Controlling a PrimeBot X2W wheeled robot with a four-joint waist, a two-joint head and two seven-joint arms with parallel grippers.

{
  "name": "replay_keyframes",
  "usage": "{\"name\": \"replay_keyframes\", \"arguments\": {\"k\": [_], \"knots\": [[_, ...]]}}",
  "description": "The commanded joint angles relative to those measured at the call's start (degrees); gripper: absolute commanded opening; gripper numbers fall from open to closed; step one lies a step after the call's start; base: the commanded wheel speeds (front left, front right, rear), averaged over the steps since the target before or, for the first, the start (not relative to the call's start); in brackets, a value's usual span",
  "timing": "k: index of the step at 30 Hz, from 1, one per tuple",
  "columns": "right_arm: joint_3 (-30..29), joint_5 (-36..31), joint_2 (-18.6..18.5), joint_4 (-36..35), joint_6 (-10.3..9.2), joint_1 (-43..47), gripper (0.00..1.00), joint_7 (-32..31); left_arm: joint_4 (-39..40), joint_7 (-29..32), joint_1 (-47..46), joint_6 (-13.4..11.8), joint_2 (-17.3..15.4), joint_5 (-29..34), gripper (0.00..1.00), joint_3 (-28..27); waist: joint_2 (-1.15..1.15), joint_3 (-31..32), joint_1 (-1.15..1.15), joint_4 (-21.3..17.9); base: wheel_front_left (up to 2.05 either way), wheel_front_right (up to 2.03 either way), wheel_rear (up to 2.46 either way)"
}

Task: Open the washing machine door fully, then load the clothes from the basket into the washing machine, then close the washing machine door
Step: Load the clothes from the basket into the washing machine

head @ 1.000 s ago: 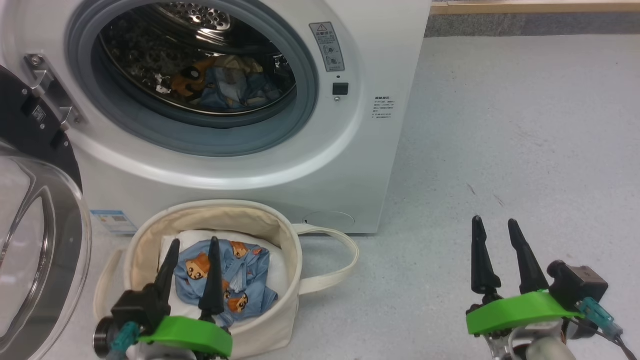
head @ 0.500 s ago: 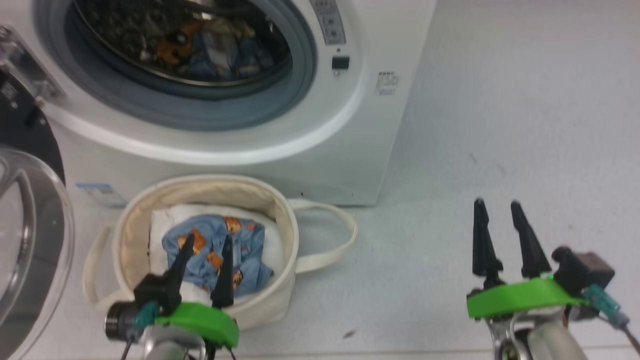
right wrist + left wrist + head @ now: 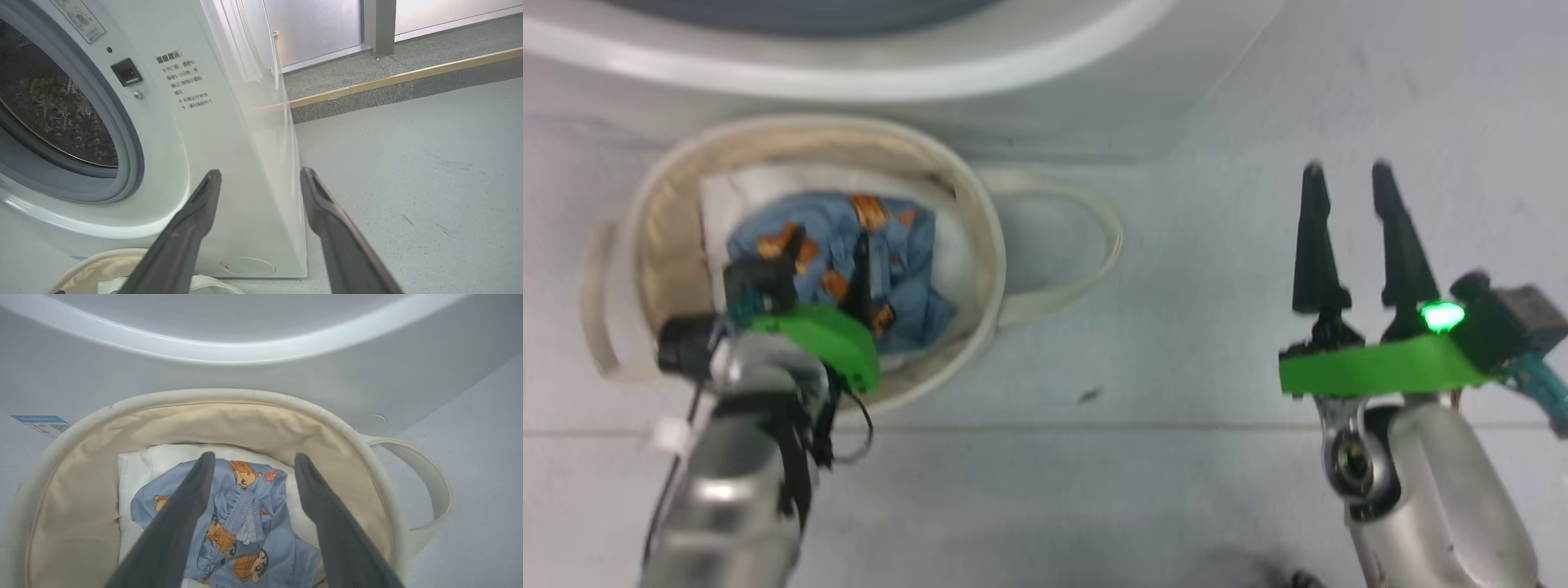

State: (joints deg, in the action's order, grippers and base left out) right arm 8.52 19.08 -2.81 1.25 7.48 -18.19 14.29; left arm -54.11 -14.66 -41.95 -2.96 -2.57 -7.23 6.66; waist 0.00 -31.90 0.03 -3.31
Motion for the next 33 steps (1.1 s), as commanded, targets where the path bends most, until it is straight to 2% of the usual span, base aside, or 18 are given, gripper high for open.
{"name": "replay_keyframes", "arguments": {"k": [1, 9, 16, 21, 24, 28, 33], "knots": [[1.06, -0.71, -0.07, -2.13, 0.01, -0.57, 1.0, 0.71, -1.33, -0.34, -1.69, -0.05, -2.31, 1.04, 1.0, -1.1, 0.0, -9.27, -0.03, -0.07, 0.0, 0.0, 0.0], [0.9, -0.74, -0.07, -2.8, 0.01, -3.08, 1.0, 0.71, -16.36, -0.26, -12.8, -1.77, -4.35, 2.45, 1.0, -0.06, 0.0, -14.8, -0.03, -1.77, 0.0, 0.0, 0.0], [1.11, 0.11, -0.07, -3.9, 0.01, -3.98, 1.0, 0.71, -19.21, 2.64, -17.66, -2.11, -5.95, 2.47, 1.0, 0.67, 0.0, -18.37, -0.03, -3.77, 0.0, 0.0, 0.0], [1.16, 0.47, -0.07, -4.13, 0.01, -4.36, 1.0, 0.71, -19.56, 4.25, -19.47, -0.71, -6.32, 2.92, 1.0, 1.86, 0.0, -20.25, -0.03, -4.6, 0.0, 0.0, 0.0], [1.4, 0.73, -0.07, -4.18, 0.01, -4.68, 1.0, 0.71, -19.69, 5.34, -20.55, -1.12, -6.79, 3.48, 1.0, 2.73, 0.0, -21.23, -0.03, -5.12, 0.0, 0.0, 0.0], [1.69, 1.07, -0.07, -4.42, 0.01, -4.93, 1.0, 0.71, -19.79, 9.03, -21.58, -3.58, -7.34, 3.71, 1.0, 3.14, 0.0, -22.03, -0.03, -5.62, 0.0, 0.0, 0.0], [1.92, 0.98, -0.07, -4.57, 0.01, -4.85, 1.0, 0.71, -19.82, 13.95, -22.34, -10.09, -8.26, 4.91, 1.0, 4.05, 0.0, -22.54, -0.03, -5.93, 0.0, 0.0, 0.0]]}}
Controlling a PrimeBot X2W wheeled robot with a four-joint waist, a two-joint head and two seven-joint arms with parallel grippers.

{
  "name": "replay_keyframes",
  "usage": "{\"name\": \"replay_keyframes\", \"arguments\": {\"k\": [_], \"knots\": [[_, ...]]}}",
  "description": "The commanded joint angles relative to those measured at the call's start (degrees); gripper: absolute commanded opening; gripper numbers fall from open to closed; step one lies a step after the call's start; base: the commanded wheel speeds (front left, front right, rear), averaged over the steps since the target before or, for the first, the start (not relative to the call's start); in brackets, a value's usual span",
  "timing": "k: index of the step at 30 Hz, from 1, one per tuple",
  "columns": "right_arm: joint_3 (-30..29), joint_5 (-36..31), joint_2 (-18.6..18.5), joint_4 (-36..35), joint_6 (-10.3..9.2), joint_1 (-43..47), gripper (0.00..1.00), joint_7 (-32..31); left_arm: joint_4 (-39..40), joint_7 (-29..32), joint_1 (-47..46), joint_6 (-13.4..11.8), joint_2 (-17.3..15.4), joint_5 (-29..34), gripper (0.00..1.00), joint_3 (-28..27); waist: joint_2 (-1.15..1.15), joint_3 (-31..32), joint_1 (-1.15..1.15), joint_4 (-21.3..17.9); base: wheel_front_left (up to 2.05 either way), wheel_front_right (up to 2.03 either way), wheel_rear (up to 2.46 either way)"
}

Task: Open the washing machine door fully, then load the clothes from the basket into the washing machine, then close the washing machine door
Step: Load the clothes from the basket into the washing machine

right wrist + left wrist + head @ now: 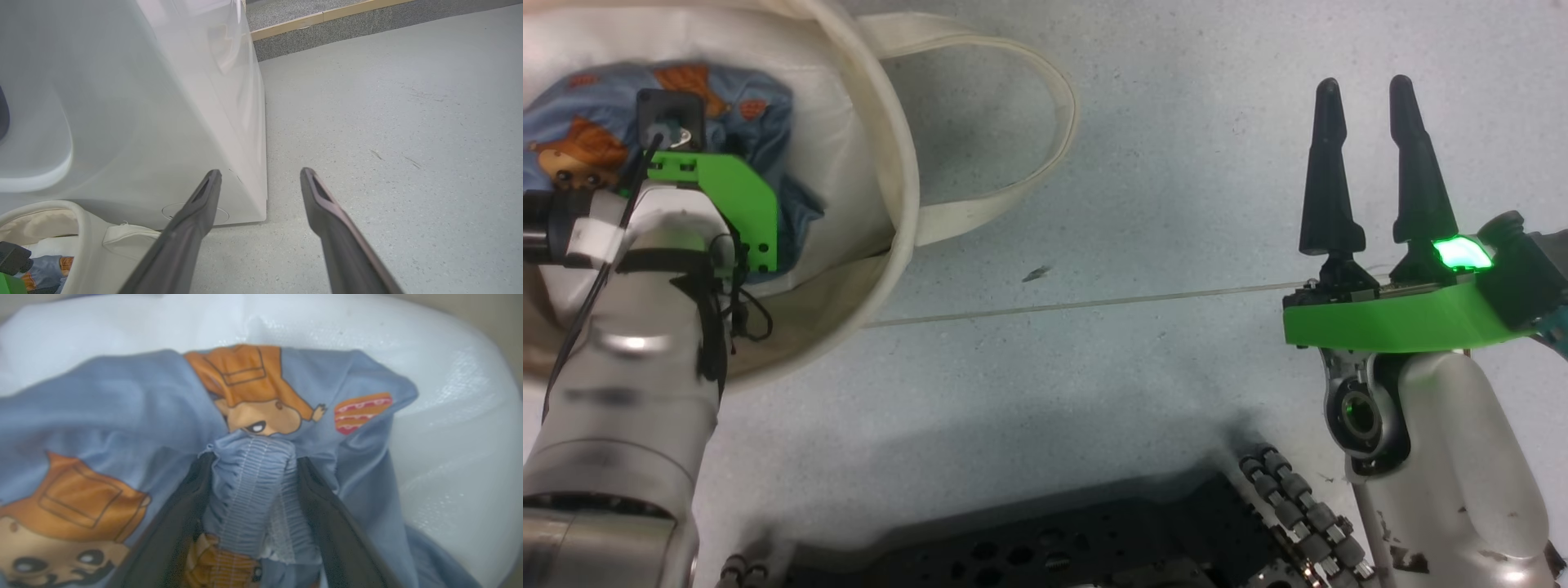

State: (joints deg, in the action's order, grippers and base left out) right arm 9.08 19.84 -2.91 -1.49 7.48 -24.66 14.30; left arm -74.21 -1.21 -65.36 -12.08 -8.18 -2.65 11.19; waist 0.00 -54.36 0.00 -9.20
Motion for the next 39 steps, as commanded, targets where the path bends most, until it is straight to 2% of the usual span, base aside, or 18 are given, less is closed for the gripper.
{"name": "replay_keyframes", "arguments": {"k": [1, 5, 6, 11, 17, 20, 23, 28, 29, 39], "knots": [[1.38, 0.17, 0.03, -1.89, 0.01, 1.62, 1.0, 0.7, 0.27, 1.32, 0.96, -1.88, -2.67, 0.38, 1.0, -0.41, 0.0, -0.17, 0.0, -0.07, 0.0, 0.0, 0.0], [1.2, -0.01, 0.03, -2.06, 0.01, 1.53, 1.0, 0.7, 0.26, 3.01, 0.26, -2.53, -2.14, -0.19, 0.99, -0.41, 0.0, -0.55, 0.0, 0.05, 0.0, 0.0, 0.0], [1.13, -0.04, 0.03, -2.09, 0.01, 1.49, 1.0, 0.7, 0.26, 2.88, 0.12, -2.22, -1.94, -0.51, 0.0, -0.51, 0.0, -0.59, 0.0, 0.15, 0.0, 0.0, 0.0], [0.98, -0.14, 0.03, -1.96, 0.01, 1.12, 1.0, 0.7, 0.26, 2.58, 0.72, -1.57, -1.69, -1.45, 0.0, -0.56, 0.0, 0.22, 0.0, 0.78, 0.0, 0.0, 0.0], [1.32, 0.61, 0.03, -1.58, 0.01, 0.61, 1.0, 0.7, 0.26, -6.42, 2.9, -2.58, -3.62, -4.22, 0.0, -2.8, 0.0, 4.49, 0.0, 1.45, 0.0, 0.0, 0.0], [1.38, 1.12, 0.03, -1.04, 0.01, 0.81, 1.0, 0.7, 0.81, -11.67, 4.01, -1.07, -3.83, -6.46, 0.0, -4.58, 0.0, 7.54, 0.0, 1.79, 0.0, 0.0, 0.0], [1.19, 1.83, 0.03, -0.35, 0.01, 1.4, 1.0, 0.7, 3.59, -13.61, 6.06, 1.17, -3.59, -8.45, 0.0, -6.16, 0.0, 11.24, 0.0, 2.42, 0.0, 0.0, 0.0], [0.9, 1.92, 0.03, 0.81, 0.01, 2.64, 1.0, 0.7, 20.22, -13.76, 13.79, 3.6, -2.45, -8.83, 0.0, -8.48, 0.0, 17.69, 0.0, 3.86, 0.0, 0.0, 0.0], [0.9, 1.92, 0.03, 0.81, 0.01, 2.64, 1.0, 0.7, 20.22, -13.76, 13.79, 3.6, -2.45, -8.83, 0.0, -8.48, 0.0, 17.69, 0.0, 3.86, 0.0, 0.0, 0.0], [1.07, 2.14, 0.03, 2.76, 0.01, 6.82, 1.0, 0.7, 47.48, -13.77, 30.29, 10.04, 2.75, -5.97, 0.0, -14.58, 0.0, 30.24, 0.0, 6.21, 0.0, 0.0, 0.0]]}}
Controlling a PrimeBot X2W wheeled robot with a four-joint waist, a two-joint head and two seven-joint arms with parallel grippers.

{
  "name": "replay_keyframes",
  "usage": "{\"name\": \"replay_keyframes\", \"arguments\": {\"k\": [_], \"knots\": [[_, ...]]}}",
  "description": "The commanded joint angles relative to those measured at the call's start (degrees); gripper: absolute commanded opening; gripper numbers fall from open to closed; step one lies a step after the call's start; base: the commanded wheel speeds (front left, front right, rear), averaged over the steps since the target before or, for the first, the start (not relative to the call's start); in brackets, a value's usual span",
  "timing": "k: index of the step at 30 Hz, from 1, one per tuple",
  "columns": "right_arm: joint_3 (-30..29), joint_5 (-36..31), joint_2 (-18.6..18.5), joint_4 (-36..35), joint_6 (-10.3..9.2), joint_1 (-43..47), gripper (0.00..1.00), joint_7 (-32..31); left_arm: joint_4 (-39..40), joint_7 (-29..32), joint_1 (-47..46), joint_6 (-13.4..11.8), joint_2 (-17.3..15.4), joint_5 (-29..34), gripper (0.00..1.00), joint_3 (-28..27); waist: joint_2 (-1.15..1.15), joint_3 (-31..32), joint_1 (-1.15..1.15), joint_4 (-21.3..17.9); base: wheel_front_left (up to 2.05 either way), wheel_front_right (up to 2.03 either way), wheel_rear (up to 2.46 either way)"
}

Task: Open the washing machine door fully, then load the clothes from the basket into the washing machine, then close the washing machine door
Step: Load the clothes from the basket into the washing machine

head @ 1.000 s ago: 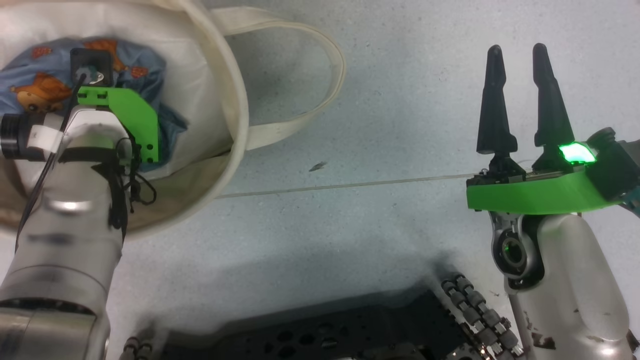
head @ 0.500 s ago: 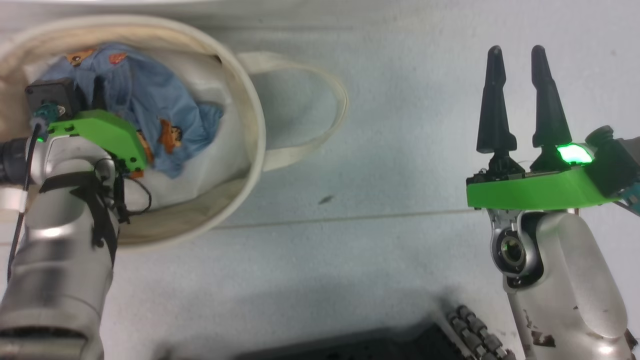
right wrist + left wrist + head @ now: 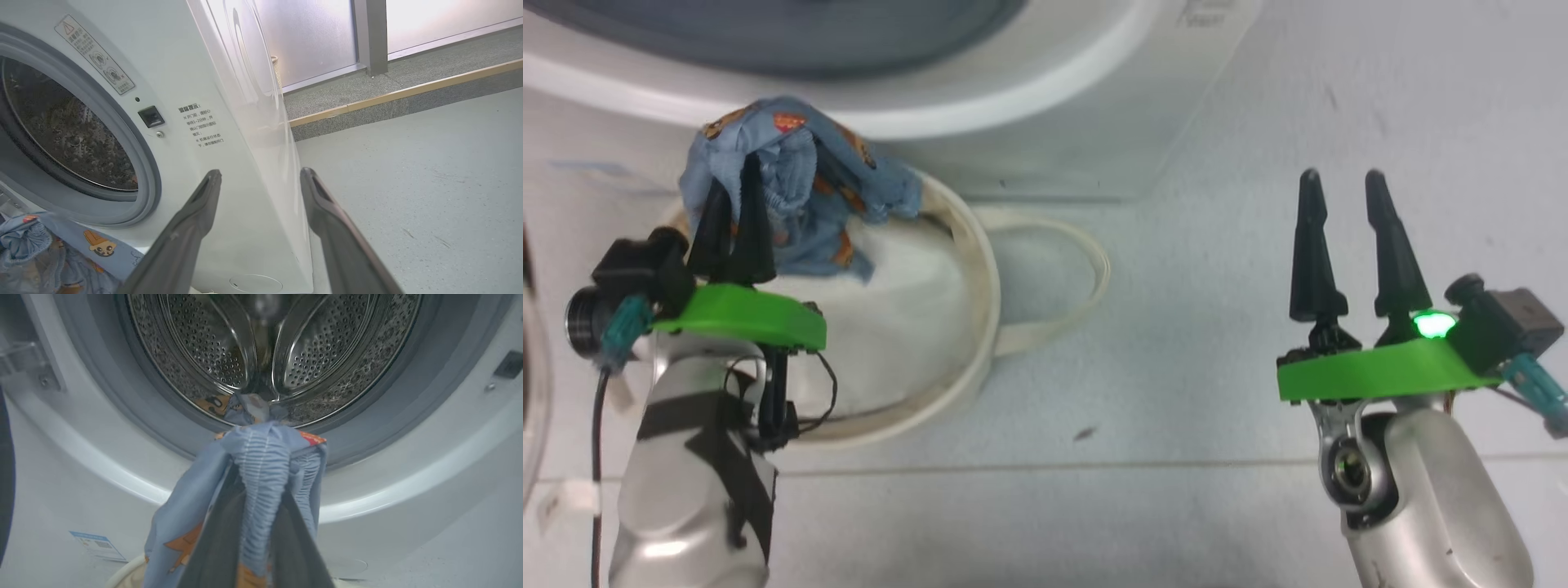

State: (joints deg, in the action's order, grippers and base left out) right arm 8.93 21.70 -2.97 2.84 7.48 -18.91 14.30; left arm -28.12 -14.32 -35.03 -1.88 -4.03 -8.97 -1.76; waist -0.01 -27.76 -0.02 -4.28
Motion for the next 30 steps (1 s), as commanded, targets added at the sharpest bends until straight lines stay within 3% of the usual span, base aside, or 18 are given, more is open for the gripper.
{"name": "replay_keyframes", "arguments": {"k": [1, 10, 18, 30], "knots": [[1.17, 0.34, 0.1, -1.38, 0.01, 1.57, 1.0, 0.7, 3.95, -0.67, 1.36, 0.52, -0.93, 0.66, 0.0, -2.2, 0.01, 4.87, 0.02, 1.46, 0.0, 0.0, 0.0], [0.52, 1.67, 0.1, -0.31, 0.01, 6.31, 1.0, 0.7, 25.04, -0.67, 12.19, 5.42, 1.09, 0.3, 0.0, -4.98, 0.01, 14.46, 0.02, 2.44, 0.0, 0.0, 0.0], [0.38, 2.15, 0.1, 0.14, 0.01, 9.87, 1.0, 0.7, 35.75, -0.67, 19.56, 5.25, 1.13, -2.5, 0.0, -2.88, 0.01, 20.49, 0.02, 2.75, 0.0, 0.0, 0.0], [0.81, 2.61, 0.1, -0.11, 0.01, 12.18, 1.0, 0.7, 39.87, -0.68, 25.29, 4.1, 1.14, -4.26, 0.0, -1.4, 0.01, 23.21, 0.02, 2.42, 0.0, 0.0, 0.0]]}}
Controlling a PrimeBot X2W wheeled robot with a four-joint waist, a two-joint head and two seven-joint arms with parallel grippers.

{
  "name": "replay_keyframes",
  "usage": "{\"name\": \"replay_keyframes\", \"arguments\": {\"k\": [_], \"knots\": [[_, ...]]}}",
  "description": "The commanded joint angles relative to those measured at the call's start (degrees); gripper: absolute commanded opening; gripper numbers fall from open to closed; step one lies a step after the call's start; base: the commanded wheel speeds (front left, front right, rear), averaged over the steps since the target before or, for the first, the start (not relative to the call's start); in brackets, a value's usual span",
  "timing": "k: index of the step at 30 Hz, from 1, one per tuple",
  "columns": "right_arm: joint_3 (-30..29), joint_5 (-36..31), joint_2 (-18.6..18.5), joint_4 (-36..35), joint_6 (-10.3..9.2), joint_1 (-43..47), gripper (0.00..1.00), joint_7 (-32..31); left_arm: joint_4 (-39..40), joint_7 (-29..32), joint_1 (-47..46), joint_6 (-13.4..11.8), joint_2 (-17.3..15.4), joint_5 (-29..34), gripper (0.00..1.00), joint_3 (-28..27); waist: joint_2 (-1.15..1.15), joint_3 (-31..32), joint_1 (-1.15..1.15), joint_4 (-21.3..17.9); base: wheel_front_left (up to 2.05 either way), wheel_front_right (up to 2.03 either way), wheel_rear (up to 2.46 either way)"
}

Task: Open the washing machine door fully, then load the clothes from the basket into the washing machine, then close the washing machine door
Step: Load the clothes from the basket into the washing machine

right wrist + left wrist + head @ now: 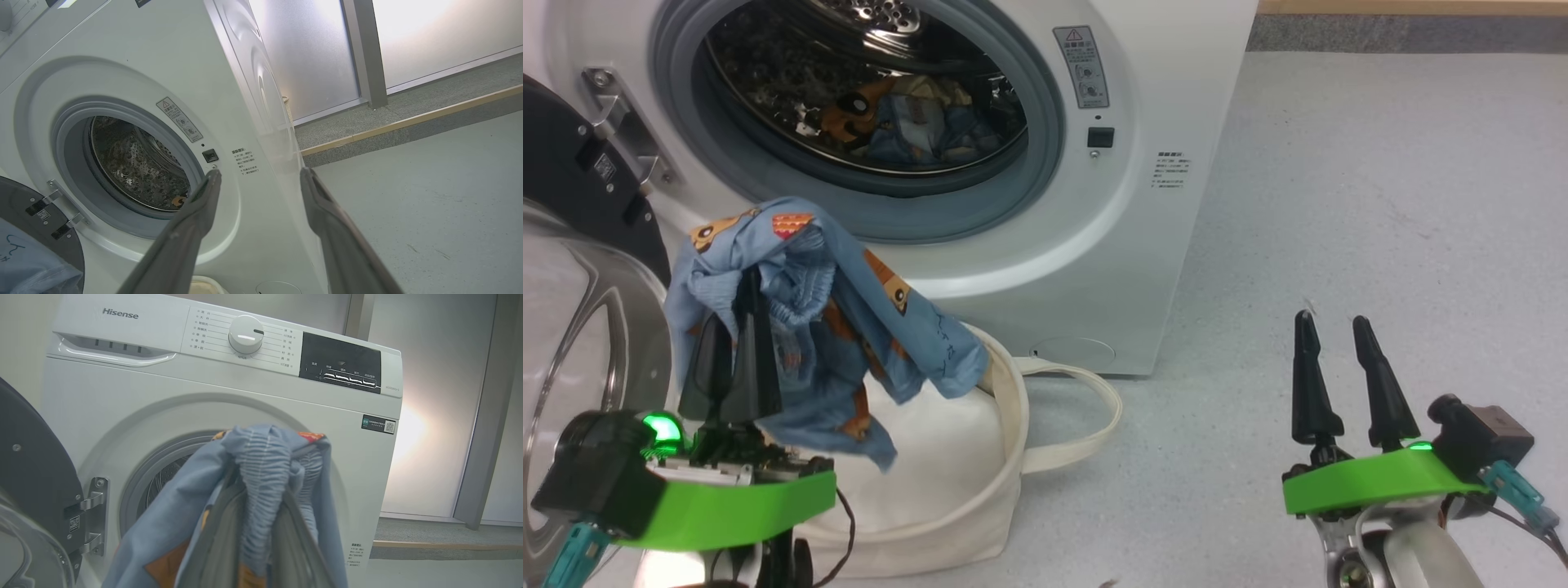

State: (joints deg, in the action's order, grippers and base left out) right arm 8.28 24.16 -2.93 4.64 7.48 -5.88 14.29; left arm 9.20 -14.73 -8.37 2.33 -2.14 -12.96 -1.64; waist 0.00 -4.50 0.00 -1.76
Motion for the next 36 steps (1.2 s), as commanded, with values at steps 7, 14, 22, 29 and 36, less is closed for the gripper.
{"name": "replay_keyframes", "arguments": {"k": [7, 14, 22, 29, 36], "knots": [[1.82, 0.01, 0.05, -2.23, 0.01, -1.39, 1.0, 0.71, 1.98, -0.27, -2.3, -0.07, -0.75, -0.47, 0.0, -1.56, 0.0, -1.73, 0.0, -0.98, 0.0, 0.0, 0.0], [2.1, -0.58, 0.05, -3.16, 0.01, -3.44, 1.0, 0.71, -0.22, -0.27, -7.4, 0.81, -0.74, 0.23, 0.0, -2.11, 0.0, -7.1, 0.0, -2.38, 0.0, 0.0, 0.0], [2.52, -0.89, 0.05, -4.82, 0.01, -7.31, 1.0, 0.71, -5.94, -0.27, -19.22, 3.33, -0.74, 1.88, 0.0, -6.48, 0.0, -16.99, 0.0, -5.74, 0.0, 0.0, 0.0], [3.02, 0.16, 0.05, -5.98, 0.01, -10.59, 1.0, 0.71, -15.13, -0.27, -33.99, 4.94, -2.43, 5.95, 0.0, -10.09, 0.0, -25.9, 0.0, -10.08, 0.0, 0.0, 0.0], [4.29, 1.59, 0.05, -6.68, 0.01, -13.74, 1.0, 0.71, -28.48, -0.27, -50.14, 5.1, -7.52, 9.65, 0.0, -9.86, 0.0, -32.7, 0.0, -14.12, 0.0, 0.0, 0.0]]}}
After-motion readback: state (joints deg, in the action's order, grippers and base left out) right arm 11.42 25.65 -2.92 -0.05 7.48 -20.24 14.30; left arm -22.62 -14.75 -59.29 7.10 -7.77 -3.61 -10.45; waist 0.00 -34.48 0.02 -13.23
